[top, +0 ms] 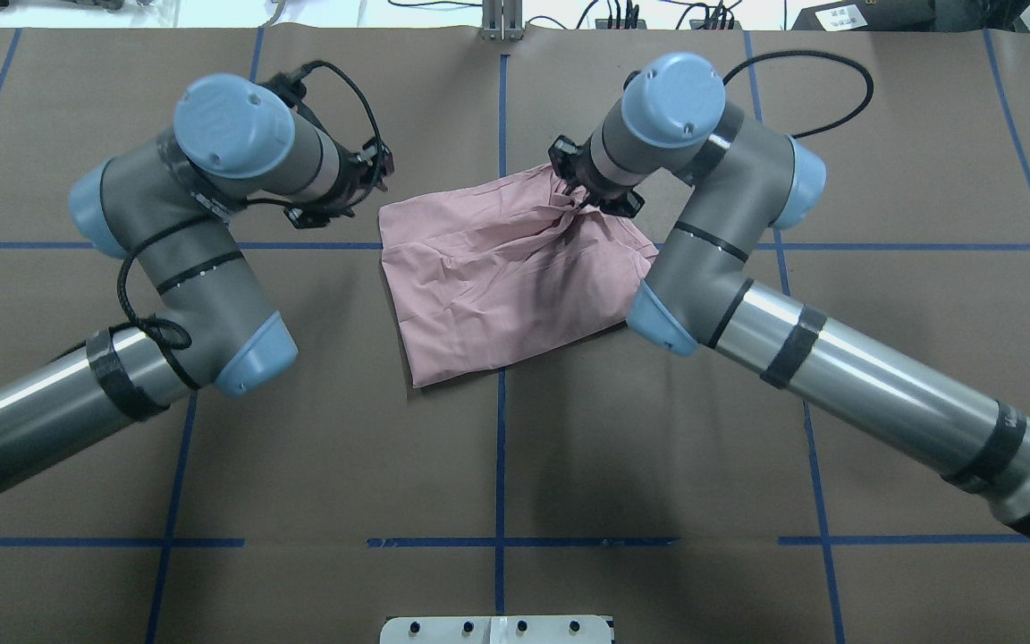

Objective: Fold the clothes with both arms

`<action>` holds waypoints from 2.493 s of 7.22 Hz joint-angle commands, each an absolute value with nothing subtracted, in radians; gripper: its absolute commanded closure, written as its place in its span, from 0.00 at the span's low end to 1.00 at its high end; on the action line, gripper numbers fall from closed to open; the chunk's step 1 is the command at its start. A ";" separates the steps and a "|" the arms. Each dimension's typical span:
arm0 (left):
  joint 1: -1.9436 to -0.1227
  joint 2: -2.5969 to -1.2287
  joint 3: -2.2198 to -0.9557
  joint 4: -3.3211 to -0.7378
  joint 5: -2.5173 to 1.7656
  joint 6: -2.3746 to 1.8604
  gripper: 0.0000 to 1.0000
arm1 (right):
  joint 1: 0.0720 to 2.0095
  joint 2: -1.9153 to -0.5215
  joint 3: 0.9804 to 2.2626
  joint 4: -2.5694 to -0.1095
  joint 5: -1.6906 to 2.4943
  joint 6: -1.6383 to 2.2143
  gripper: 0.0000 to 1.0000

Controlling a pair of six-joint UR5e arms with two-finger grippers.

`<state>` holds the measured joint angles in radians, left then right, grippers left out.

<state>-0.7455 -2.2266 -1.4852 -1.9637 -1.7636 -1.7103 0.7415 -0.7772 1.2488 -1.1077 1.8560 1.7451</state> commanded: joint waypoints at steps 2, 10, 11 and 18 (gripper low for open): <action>-0.782 -2.237 -1.445 -1.994 -1.769 -1.654 0.00 | 0.793 -0.736 1.138 -1.063 1.856 1.721 0.00; -1.217 -2.007 -1.710 -1.750 -2.120 -0.861 0.00 | 1.263 -1.102 1.489 -1.530 2.195 0.639 0.00; -1.297 -1.997 -1.730 -1.624 -2.121 -0.654 0.00 | 1.314 -1.221 1.581 -1.645 2.195 0.380 0.00; -1.602 -1.606 -1.674 -1.651 -2.255 0.244 0.00 | 1.713 -1.663 1.641 -1.715 2.356 -0.267 0.00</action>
<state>-1.5969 -1.6549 -1.7154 -1.5784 -2.2557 0.2207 1.7029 -1.6423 1.6410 -1.7175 2.3585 -0.2595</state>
